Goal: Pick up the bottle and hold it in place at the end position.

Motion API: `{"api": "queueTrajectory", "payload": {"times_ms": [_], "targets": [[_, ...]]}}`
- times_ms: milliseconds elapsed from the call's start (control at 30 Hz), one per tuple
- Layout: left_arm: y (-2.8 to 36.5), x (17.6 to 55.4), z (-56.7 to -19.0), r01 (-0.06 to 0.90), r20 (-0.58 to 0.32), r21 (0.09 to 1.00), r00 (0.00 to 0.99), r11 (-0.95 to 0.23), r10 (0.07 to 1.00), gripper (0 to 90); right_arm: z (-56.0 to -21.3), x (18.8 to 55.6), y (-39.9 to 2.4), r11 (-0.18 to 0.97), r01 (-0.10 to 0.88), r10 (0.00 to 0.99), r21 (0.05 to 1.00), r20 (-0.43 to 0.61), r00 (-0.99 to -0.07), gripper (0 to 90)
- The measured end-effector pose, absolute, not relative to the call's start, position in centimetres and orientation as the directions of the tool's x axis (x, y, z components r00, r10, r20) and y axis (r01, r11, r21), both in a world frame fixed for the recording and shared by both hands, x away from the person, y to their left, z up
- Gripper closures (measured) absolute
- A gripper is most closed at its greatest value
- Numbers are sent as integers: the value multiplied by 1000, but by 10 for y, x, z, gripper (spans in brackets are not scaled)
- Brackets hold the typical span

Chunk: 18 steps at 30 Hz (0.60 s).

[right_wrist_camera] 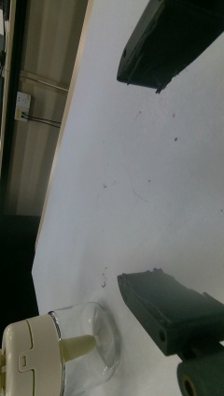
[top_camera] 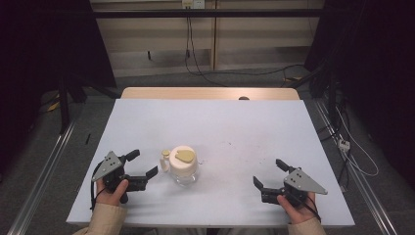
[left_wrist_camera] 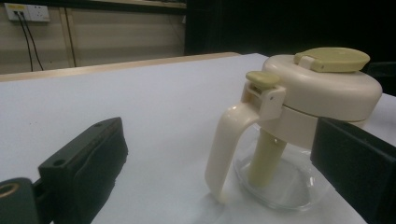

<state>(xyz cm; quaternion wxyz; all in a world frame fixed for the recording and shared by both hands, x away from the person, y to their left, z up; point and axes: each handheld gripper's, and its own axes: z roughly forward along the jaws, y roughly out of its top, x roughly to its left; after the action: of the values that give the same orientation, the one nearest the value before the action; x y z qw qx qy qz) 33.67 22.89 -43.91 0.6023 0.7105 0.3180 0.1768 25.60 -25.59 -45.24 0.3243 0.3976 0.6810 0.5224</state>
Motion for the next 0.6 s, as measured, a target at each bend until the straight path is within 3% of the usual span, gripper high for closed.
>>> {"api": "queueTrajectory", "payload": {"times_ms": [600], "targets": [[209,328,-431,237,-135,966,804,-105,579,38,-452,256,-254,147,199,878,969,-35,-477,32]]}}
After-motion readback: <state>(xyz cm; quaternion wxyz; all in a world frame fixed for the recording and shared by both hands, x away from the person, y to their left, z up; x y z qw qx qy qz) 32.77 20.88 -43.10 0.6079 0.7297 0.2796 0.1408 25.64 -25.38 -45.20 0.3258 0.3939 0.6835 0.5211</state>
